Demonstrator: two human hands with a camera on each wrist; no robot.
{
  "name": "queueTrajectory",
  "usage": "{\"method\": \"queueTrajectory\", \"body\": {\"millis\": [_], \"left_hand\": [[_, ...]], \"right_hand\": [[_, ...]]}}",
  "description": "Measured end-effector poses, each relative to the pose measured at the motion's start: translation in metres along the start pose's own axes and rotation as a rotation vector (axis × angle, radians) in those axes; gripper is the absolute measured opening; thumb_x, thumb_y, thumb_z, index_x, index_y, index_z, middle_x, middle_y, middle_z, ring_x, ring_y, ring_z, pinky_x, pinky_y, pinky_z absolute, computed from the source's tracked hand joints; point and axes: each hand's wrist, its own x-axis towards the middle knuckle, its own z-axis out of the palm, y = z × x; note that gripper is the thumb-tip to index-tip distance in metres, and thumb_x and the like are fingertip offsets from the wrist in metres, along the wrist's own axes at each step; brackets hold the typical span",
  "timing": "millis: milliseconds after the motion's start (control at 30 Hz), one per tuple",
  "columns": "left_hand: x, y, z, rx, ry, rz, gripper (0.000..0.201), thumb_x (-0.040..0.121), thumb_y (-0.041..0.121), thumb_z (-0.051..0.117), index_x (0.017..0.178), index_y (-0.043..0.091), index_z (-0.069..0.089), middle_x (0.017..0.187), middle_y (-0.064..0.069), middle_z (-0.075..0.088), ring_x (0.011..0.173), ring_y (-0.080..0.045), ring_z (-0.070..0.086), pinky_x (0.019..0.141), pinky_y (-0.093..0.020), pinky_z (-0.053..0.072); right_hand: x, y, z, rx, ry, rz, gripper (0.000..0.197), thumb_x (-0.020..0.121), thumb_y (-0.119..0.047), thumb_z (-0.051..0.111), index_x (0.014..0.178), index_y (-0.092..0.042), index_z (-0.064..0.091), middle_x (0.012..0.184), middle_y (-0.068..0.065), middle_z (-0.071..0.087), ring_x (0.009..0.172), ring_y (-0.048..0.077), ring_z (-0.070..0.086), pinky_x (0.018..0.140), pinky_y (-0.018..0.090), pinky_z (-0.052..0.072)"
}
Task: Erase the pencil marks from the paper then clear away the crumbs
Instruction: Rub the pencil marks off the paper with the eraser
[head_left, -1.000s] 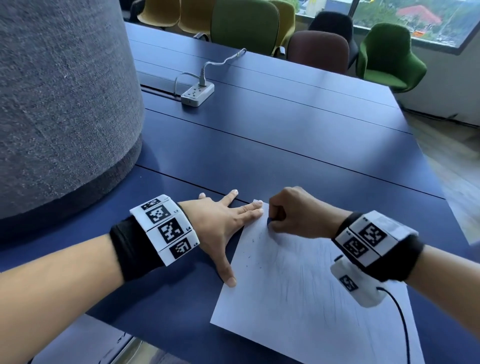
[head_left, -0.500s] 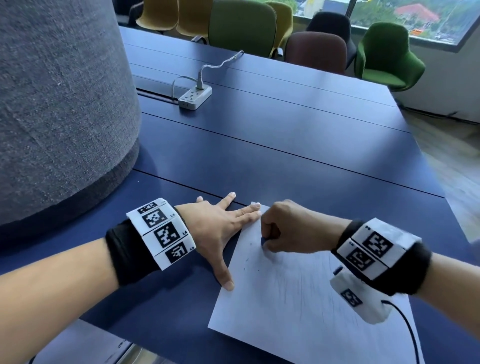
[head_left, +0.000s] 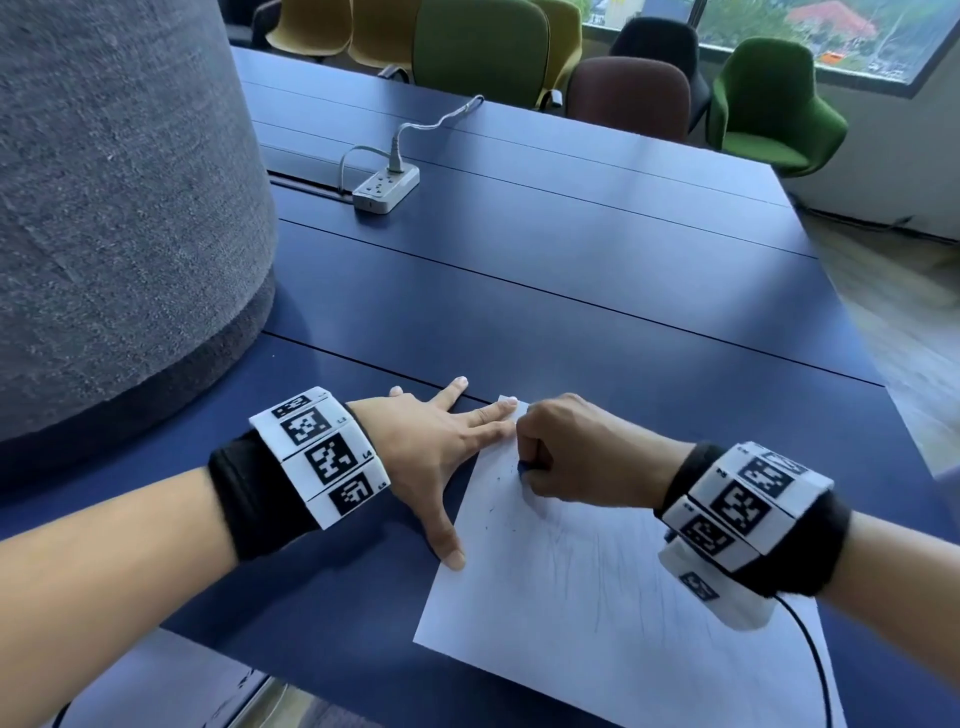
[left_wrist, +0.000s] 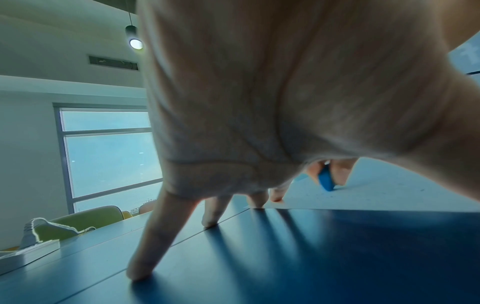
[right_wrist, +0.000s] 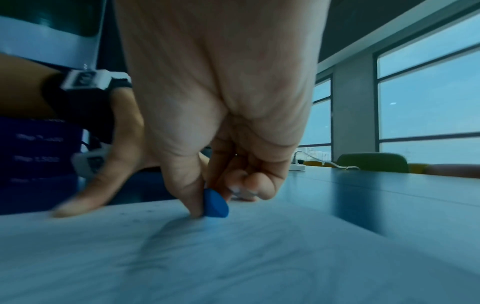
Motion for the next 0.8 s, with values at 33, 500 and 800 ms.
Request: {"method": "queueTrajectory", "body": {"millis": [33, 500, 800], "left_hand": [[0.001, 0.000, 0.000, 0.002, -0.001, -0.002, 0.142, 0.053, 0.073, 0.080, 0.148, 0.048, -0.021, 0.150, 0.033, -0.032, 0.144, -0.021, -0.031, 0.106, -0.075, 0.004], [0.001, 0.002, 0.000, 0.036, -0.006, -0.020, 0.142, 0.053, 0.076, 0.078, 0.149, 0.046, -0.021, 0.149, 0.035, -0.033, 0.145, -0.022, -0.030, 0.109, -0.072, 0.006], [0.001, 0.003, 0.000, 0.043, -0.005, -0.024, 0.141, 0.053, 0.076, 0.078, 0.150, 0.045, -0.021, 0.150, 0.034, -0.033, 0.145, -0.021, -0.030, 0.109, -0.072, 0.006]], "right_hand": [[-0.005, -0.006, 0.004, -0.005, -0.030, -0.030, 0.014, 0.076, -0.013, 0.060, 0.071, -0.001, 0.060, 0.073, 0.013, 0.063, 0.071, 0.028, 0.056, 0.064, 0.038, 0.048], [-0.017, -0.021, 0.007, 0.057, -0.141, -0.068, 0.007, 0.079, -0.013, 0.063, 0.079, -0.007, 0.064, 0.080, 0.004, 0.066, 0.077, 0.022, 0.059, 0.072, 0.037, 0.050], [-0.025, -0.026, 0.014, 0.080, -0.246, -0.140, 0.005, 0.078, -0.015, 0.062, 0.079, -0.010, 0.062, 0.081, 0.002, 0.065, 0.076, 0.020, 0.057, 0.072, 0.039, 0.051]]}}
